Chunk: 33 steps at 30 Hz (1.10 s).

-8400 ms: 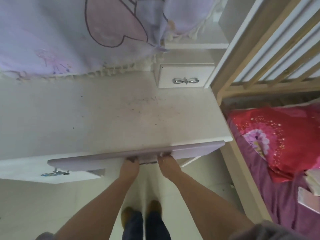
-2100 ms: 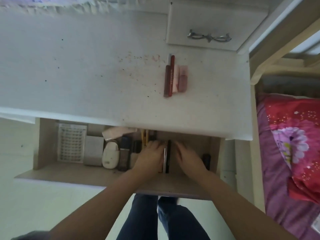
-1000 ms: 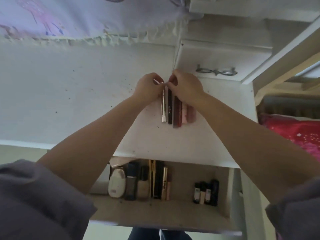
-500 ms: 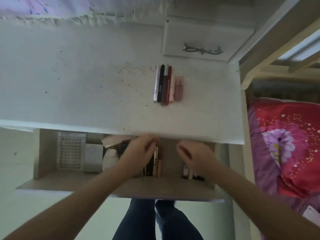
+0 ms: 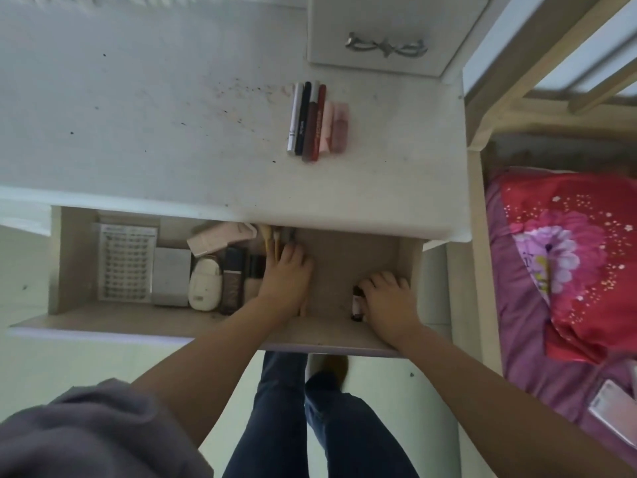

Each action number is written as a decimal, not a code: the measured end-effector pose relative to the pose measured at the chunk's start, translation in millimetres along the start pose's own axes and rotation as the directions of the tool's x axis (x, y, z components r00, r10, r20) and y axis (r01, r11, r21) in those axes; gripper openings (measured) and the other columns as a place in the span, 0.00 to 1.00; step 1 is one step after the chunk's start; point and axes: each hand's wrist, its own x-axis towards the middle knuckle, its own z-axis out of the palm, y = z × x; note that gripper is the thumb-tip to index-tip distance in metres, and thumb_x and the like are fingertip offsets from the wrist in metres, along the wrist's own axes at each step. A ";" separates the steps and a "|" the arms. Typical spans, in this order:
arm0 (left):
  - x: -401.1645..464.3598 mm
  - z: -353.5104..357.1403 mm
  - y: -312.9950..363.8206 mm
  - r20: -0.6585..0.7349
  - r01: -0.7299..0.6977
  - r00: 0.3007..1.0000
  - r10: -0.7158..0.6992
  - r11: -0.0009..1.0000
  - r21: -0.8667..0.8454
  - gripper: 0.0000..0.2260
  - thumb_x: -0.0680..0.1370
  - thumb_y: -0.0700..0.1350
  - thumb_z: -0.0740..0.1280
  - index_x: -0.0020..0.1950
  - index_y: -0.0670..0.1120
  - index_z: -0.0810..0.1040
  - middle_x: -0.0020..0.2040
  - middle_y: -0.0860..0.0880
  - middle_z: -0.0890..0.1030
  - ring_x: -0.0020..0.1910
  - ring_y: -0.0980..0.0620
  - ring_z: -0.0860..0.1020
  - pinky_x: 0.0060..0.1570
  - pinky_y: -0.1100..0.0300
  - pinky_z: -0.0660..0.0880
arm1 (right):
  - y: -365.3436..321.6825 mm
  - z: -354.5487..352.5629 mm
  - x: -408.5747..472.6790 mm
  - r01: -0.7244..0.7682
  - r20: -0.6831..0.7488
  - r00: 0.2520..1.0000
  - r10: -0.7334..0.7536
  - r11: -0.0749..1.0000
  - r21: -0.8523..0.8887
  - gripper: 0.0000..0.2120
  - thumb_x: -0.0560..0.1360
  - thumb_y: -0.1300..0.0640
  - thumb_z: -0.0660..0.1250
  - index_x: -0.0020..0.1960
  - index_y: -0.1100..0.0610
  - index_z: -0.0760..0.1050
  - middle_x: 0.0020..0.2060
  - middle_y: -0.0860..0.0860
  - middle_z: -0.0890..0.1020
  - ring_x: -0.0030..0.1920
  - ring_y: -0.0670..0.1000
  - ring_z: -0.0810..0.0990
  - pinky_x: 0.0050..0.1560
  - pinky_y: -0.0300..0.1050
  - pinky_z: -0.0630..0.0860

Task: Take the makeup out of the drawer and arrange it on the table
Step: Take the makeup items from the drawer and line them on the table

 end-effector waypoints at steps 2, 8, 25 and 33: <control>-3.7 -2.5 1.1 -0.048 -0.026 0.999 0.023 0.998 -0.055 0.18 0.73 0.43 0.66 0.62 0.45 0.71 0.63 0.43 0.71 0.66 0.42 0.66 0.67 0.40 0.56 | -4.8 -3.4 0.0 0.007 -0.022 1.000 -0.005 0.998 0.062 0.11 0.77 0.50 0.61 0.54 0.54 0.74 0.52 0.52 0.79 0.56 0.55 0.73 0.55 0.49 0.67; -22.6 -39.2 -11.8 -0.111 -0.030 0.991 -0.072 0.698 -0.715 0.09 0.78 0.42 0.64 0.57 0.46 0.74 0.52 0.50 0.77 0.50 0.55 0.75 0.50 0.62 0.73 | -30.3 -30.3 1.0 0.013 0.007 1.000 -0.018 0.906 0.424 0.07 0.78 0.51 0.61 0.54 0.52 0.70 0.49 0.50 0.77 0.49 0.49 0.75 0.47 0.41 0.70; 154.8 -188.5 -131.5 0.001 0.143 0.924 -0.382 0.345 -0.928 0.08 0.76 0.42 0.66 0.54 0.42 0.79 0.38 0.46 0.81 0.30 0.53 0.76 0.35 0.63 0.77 | 25.1 -199.6 197.7 -0.172 -0.139 0.916 0.375 0.683 0.710 0.04 0.78 0.55 0.61 0.50 0.54 0.73 0.45 0.49 0.77 0.40 0.45 0.72 0.33 0.26 0.64; 98.4 -182.2 -112.4 -0.194 0.027 0.883 -0.427 0.458 -0.888 0.11 0.79 0.44 0.61 0.61 0.48 0.71 0.47 0.49 0.78 0.39 0.51 0.79 0.37 0.59 0.77 | 15.1 -203.6 130.0 0.002 -0.315 0.895 0.317 0.702 0.713 0.05 0.79 0.57 0.60 0.53 0.54 0.73 0.43 0.47 0.77 0.39 0.41 0.74 0.39 0.26 0.68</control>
